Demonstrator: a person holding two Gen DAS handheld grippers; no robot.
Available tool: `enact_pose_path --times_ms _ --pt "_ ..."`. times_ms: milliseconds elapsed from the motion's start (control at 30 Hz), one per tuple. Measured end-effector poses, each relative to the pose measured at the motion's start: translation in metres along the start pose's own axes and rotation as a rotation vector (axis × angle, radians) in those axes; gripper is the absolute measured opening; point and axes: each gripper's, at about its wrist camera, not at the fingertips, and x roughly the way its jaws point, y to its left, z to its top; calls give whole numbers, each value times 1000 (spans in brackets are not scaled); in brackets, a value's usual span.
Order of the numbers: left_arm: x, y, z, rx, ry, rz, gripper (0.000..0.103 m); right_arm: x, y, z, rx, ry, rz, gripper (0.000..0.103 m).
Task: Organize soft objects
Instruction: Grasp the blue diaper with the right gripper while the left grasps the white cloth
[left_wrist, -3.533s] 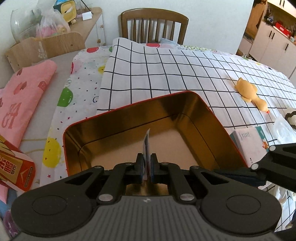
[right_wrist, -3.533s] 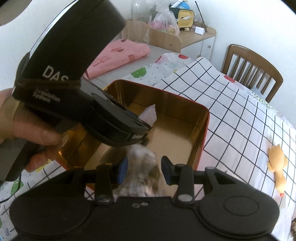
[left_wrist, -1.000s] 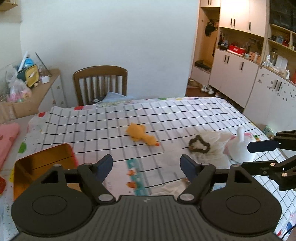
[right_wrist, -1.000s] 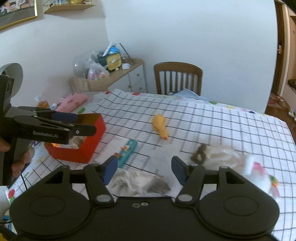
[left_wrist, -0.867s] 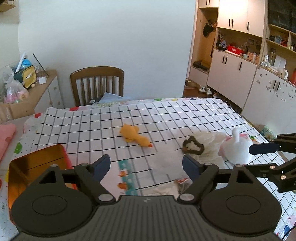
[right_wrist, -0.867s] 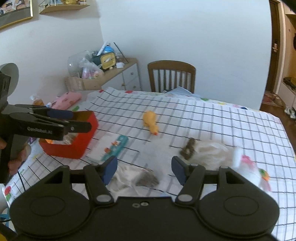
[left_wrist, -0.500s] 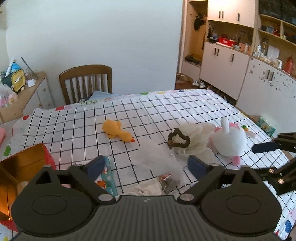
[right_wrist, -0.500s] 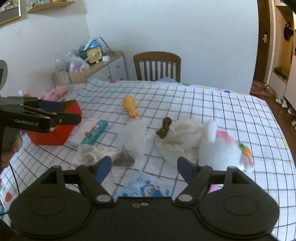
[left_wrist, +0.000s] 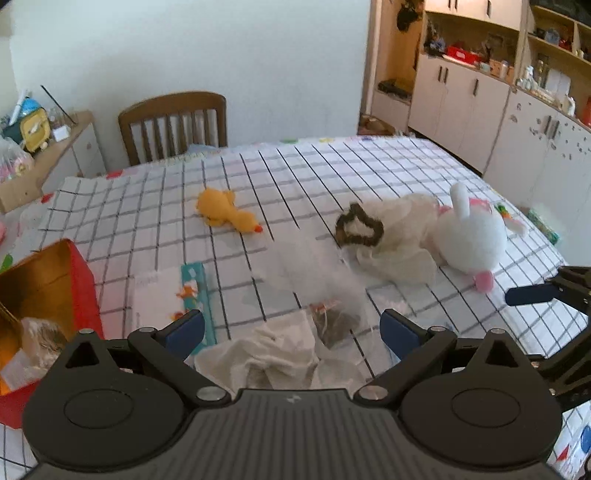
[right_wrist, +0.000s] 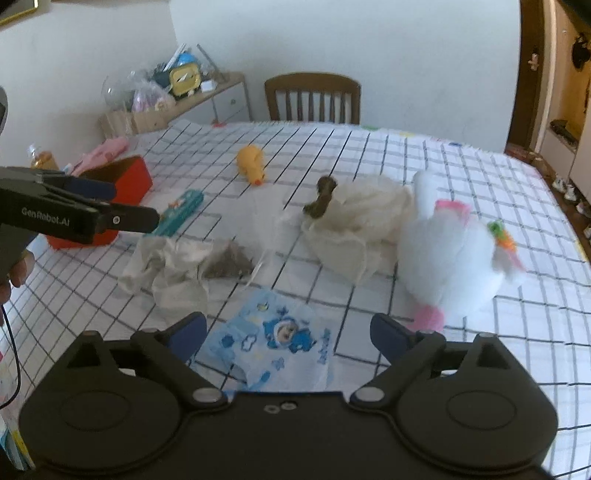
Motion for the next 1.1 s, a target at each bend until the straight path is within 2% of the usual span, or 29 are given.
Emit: enact_pose_path --times_ms 200,400,467,667,867,967,1033,1100 --pt "17 1 -17 17 33 10 102 27 12 -6 -53 66 8 96" --pt "35 6 -24 24 23 24 102 49 19 -2 -77 97 1 96" --pt "44 7 -25 29 40 43 102 57 19 0 -74 112 0 93" --pt "60 9 -34 9 81 12 102 70 22 0 -90 159 2 89" --pt "69 13 -38 -36 112 13 100 74 22 2 -101 162 -9 83" --pt "72 16 -39 -59 125 12 86 74 21 3 -110 158 -14 79" --pt "73 17 -39 -54 123 26 82 72 21 2 -117 157 -17 76" --pt "72 18 -38 -57 122 32 73 72 21 2 -126 156 -25 72"
